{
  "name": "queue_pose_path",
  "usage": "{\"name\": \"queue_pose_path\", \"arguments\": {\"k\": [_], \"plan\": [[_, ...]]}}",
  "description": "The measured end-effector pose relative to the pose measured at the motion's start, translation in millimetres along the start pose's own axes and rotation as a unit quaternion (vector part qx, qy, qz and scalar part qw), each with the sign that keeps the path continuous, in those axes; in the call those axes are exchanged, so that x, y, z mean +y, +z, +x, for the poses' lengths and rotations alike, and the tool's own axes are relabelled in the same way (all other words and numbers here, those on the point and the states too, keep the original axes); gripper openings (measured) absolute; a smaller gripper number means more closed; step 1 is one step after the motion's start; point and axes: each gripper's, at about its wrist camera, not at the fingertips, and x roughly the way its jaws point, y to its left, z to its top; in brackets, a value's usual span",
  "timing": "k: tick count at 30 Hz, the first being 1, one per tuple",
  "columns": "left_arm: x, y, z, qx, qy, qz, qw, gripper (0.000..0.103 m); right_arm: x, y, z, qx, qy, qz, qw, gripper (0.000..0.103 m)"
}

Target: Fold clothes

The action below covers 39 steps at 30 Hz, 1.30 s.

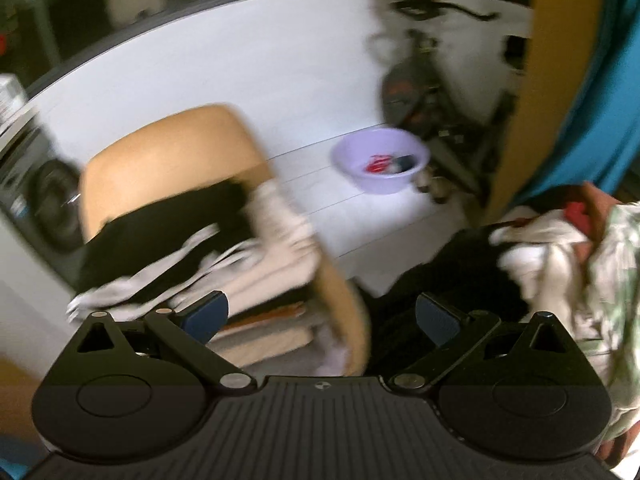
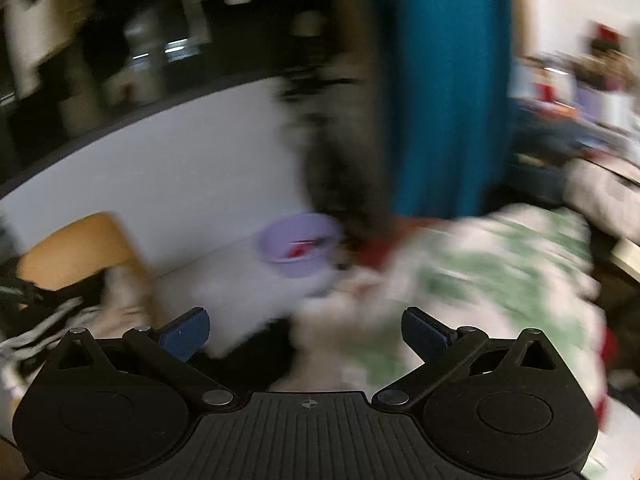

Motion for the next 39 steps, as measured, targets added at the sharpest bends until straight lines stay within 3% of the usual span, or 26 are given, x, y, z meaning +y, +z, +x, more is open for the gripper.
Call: {"name": "queue_pose_path", "arguments": {"k": [4, 7, 14, 19, 23, 29, 39], "plan": [[40.4, -16.0, -9.4, 0.018, 0.028, -0.033, 0.9989, 0.102, 81.2, 14.7, 16.0, 0.013, 0.075, -0.056, 0.996, 0.102], [70.1, -30.2, -16.4, 0.017, 0.051, -0.049, 0.9974, 0.102, 141.7, 14.9, 17.9, 0.022, 0.104, -0.104, 0.989, 0.102], [135.9, -66.5, -40.0, 0.015, 0.043, -0.091, 0.9948, 0.102, 244.9, 6.3, 10.2, 0.072, 0.140, -0.125, 0.980, 0.102], [163.3, -84.7, -58.0, 0.001, 0.029, -0.094, 0.9952, 0.102, 288.9, -8.9, -7.6, 0.088, 0.125, -0.133, 0.979, 0.102], [175.3, -98.7, -67.1, 0.020, 0.035, -0.114, 0.9927, 0.102, 304.2, -26.0, -25.8, 0.100, 0.118, -0.149, 0.977, 0.102], [168.6, -140.2, -79.2, 0.078, -0.004, -0.155, 0.9848, 0.102, 310.1, -54.9, -57.5, 0.119, 0.102, -0.192, 0.969, 0.102], [106.7, -194.0, -127.0, 0.104, 0.024, -0.176, 0.9786, 0.102, 251.7, -88.5, -112.8, 0.143, 0.126, -0.188, 0.964, 0.102]]}}
